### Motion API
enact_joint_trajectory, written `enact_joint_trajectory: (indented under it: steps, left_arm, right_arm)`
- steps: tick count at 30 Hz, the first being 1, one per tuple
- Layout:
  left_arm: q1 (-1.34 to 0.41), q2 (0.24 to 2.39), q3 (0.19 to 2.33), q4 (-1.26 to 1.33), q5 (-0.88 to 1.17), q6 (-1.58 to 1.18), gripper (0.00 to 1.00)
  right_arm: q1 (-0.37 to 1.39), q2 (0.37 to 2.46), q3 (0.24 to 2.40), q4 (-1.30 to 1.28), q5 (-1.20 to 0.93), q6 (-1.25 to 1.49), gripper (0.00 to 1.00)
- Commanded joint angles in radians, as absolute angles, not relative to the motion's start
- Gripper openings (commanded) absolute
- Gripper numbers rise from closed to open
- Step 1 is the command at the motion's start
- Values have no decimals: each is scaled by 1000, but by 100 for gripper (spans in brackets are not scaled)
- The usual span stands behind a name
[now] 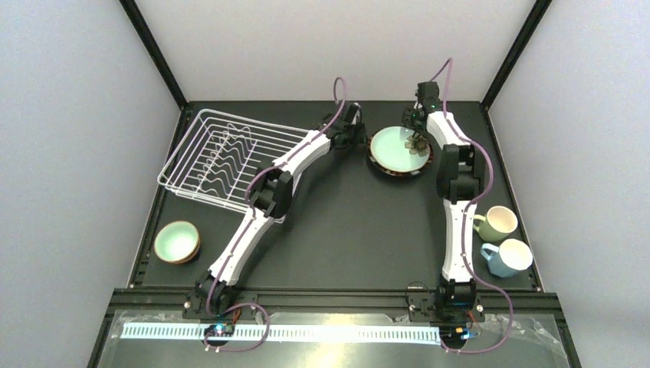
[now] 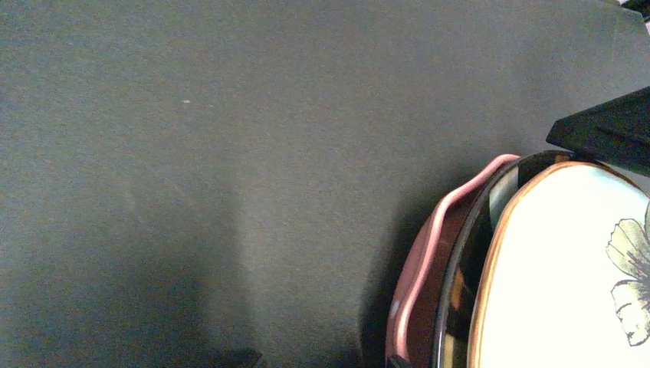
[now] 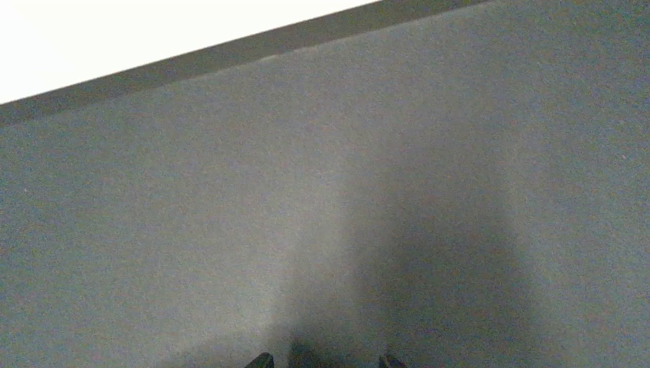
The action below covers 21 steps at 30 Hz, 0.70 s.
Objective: Load the mixed dishes into the dish rack
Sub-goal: Move the plate to the corner of the board.
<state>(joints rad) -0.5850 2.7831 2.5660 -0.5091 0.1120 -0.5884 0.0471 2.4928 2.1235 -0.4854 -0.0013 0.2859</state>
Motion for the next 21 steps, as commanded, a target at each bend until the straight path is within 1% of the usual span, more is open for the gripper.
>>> enact_joint_trajectory:
  steps: [1, 8, 21]
  left_arm:
    - [-679, 2782, 2587, -583, 222, -585, 91]
    - [-718, 2773, 2585, -607, 230, -568, 91]
    - [-800, 2737, 2533, -632, 235, -547, 91]
  right_arm:
    - [51, 2446, 2025, -588, 18, 261, 79]
    - [41, 2383, 1948, -570, 25, 281, 79]
    - [5, 2236, 1729, -498, 64, 311, 79]
